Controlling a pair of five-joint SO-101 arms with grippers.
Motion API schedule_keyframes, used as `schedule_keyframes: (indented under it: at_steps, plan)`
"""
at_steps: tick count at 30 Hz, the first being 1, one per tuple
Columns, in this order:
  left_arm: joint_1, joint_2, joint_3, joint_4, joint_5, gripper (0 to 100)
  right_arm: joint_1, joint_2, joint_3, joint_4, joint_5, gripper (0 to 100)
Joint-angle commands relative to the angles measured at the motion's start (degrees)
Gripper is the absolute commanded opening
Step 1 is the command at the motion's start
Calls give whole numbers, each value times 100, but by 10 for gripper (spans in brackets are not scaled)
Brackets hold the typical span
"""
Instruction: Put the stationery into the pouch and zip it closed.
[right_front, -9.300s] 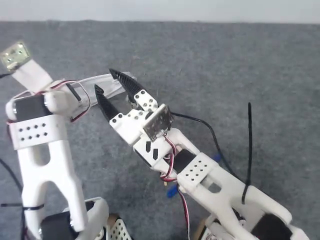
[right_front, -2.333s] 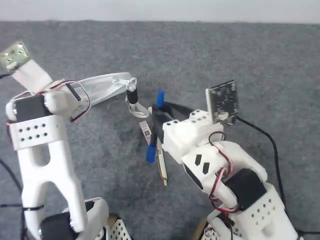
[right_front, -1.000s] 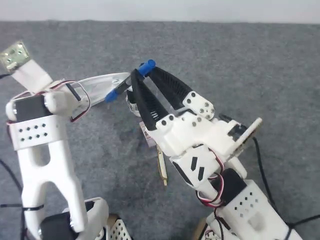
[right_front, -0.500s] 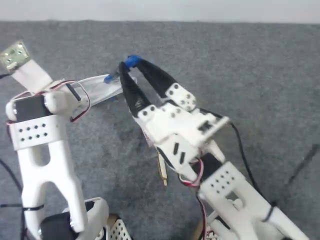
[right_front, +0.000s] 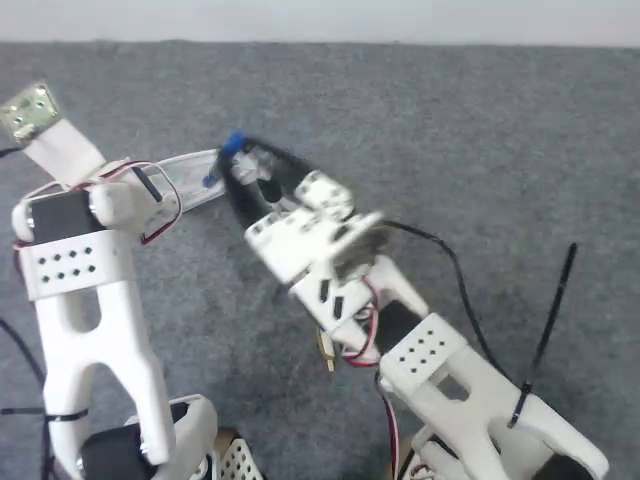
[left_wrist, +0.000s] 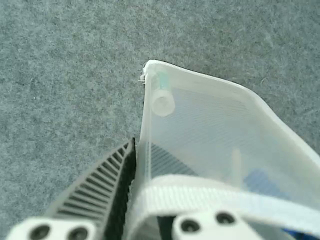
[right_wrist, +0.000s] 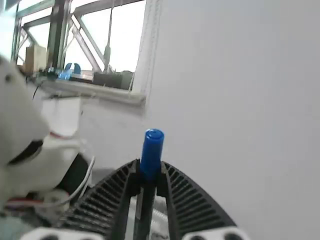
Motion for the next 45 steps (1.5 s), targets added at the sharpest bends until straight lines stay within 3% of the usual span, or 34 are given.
schedule_keyframes:
  at_steps: [1, 9, 16, 31, 45]
  plan:
    - [-79, 97, 101, -114, 26, 12, -391, -4, -97, 532, 633, 6]
    - [-62, 97, 110, -114, 18, 12, -646, 4, -88, 1138, 897, 8]
    - [-53, 97, 110, -114, 18, 12, -708, -66, 132, 1112, 888, 166]
    - [-53, 105, 110, -114, 18, 12, -708, -1024, 818, 1147, 800, 166]
    - [-53, 97, 303, -360, 18, 12, -664, -2264, 1029, 2501, 563, 166]
